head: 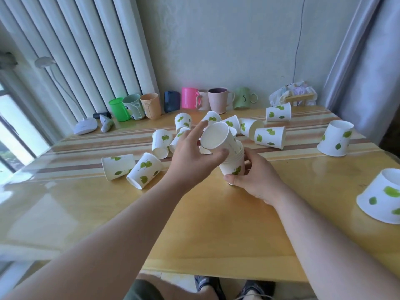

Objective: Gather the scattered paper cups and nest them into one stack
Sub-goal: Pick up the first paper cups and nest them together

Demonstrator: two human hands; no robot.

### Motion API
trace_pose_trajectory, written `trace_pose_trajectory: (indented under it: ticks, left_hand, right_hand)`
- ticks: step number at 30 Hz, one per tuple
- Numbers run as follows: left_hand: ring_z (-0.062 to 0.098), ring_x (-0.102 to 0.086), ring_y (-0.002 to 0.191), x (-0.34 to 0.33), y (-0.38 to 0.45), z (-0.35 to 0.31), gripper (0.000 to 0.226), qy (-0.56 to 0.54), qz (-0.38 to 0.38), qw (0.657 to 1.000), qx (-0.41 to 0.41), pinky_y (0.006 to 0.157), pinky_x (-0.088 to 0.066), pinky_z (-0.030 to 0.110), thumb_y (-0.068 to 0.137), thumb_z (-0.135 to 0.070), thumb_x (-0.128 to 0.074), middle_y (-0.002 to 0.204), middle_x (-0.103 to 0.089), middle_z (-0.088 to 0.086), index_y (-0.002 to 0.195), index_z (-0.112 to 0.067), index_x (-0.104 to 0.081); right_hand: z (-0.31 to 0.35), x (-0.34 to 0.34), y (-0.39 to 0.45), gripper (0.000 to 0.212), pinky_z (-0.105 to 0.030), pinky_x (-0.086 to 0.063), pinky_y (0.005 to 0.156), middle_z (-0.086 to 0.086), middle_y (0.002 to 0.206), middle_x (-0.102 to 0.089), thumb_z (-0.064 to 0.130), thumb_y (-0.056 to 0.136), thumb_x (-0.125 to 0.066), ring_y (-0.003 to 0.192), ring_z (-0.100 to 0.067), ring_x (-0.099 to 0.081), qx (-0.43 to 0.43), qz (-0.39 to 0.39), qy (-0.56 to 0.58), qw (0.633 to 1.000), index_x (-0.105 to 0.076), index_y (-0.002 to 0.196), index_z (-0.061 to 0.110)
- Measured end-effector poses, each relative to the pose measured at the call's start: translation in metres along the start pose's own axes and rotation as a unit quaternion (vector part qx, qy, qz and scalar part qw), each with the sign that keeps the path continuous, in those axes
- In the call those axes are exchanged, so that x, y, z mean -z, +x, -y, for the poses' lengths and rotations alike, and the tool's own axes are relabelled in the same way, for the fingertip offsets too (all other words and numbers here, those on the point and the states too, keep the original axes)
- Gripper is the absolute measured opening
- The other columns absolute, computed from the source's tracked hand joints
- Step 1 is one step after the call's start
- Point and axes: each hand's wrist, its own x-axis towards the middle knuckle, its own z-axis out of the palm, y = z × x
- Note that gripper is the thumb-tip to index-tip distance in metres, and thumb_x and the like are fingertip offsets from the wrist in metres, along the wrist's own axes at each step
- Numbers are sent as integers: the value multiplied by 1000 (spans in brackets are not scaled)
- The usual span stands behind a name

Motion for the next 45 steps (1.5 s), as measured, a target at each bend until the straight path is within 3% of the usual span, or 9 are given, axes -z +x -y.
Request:
trace_pose_trajectory:
  ticks: [5, 9, 15, 22, 25, 28, 32, 40, 45]
  left_hand:
    - [8, -46, 137, 23, -14, 25, 92, 62, 14, 998, -19, 113, -40, 36, 69, -86, -74, 140, -51, -18, 151, -63, -39]
    - [29, -37, 142, 56, -22, 60, 68, 244, -91, 965, 24, 120, -34, 48, 85, -49, -77, 148, -50, -1, 149, -38, -57]
    - [41, -30, 148, 73, -27, 93, 79, 369, -24, 925, 87, 123, -26, 57, 92, -40, -70, 158, -36, 7, 162, -40, -35]
    - [45, -52, 129, 79, -1, 88, 78, 474, 47, 868, 139, 105, -42, 51, 91, -62, -61, 136, -60, 15, 158, -39, -29]
    - [33, -61, 110, 67, -4, 72, 70, 359, 16, 929, 83, 87, -52, 45, 87, -58, -70, 118, -65, 3, 146, -43, -35]
    - [16, -74, 89, 49, -6, 40, 77, 38, -33, 996, 78, 67, -63, 33, 78, -50, -82, 109, -66, -11, 140, -59, -36]
    - [-1, -76, 92, 27, 4, 2, 85, -210, -92, 973, 17, 71, -63, 22, 79, -39, -89, 127, -63, -4, 142, -59, -36]
    - [15, -74, 114, -11, 9, -13, 95, -156, -7, 987, -30, 99, -64, 46, 76, -43, -89, 135, -66, -7, 154, -50, -35]
    - [4, -71, 105, -20, 1, 8, 92, -107, -16, 993, -41, 86, -58, 24, 72, -54, -92, 123, -68, -23, 137, -76, -32]
  right_hand:
    - [-2, 0, 0, 70, -25, -54, 75, 32, 110, -71, 33, 75, -98, 92, 11, -70, -1, 4, 3, 1000, -62, 134, 46]
    - [3, 0, 0, 68, -23, -52, 72, 39, 110, -67, 37, 72, -97, 92, 13, -68, 2, 4, -2, 1000, -58, 125, 56]
    - [15, -1, -7, 62, -16, -50, 67, 50, 108, -63, 60, 59, -88, 94, 16, -67, 20, 6, -21, 1000, -50, 100, 83]
    - [9, 0, -4, 59, -14, -49, 68, 49, 108, -65, 44, 69, -98, 95, 15, -67, 13, -2, -19, 1000, -57, 107, 64]
    - [9, -1, -3, 57, -15, -50, 68, 45, 107, -67, 45, 67, -95, 94, 13, -68, 5, 8, -18, 1000, -59, 107, 63]
    - [10, -2, -3, 56, -17, -50, 68, 43, 107, -67, 49, 65, -92, 93, 12, -68, 1, 9, -14, 1000, -58, 103, 69]
    - [9, -2, -4, 61, -22, -52, 72, 42, 107, -69, 58, 57, -88, 94, 12, -69, -2, 11, -3, 1000, -59, 110, 70]
    - [7, -3, -3, 74, -27, -57, 77, 37, 109, -71, 57, 57, -88, 95, 7, -73, -11, 17, 5, 1000, -63, 126, 54]
    - [8, -3, -3, 75, -28, -59, 79, 34, 111, -71, 59, 56, -88, 95, 5, -73, -8, 21, 10, 1000, -62, 126, 57]
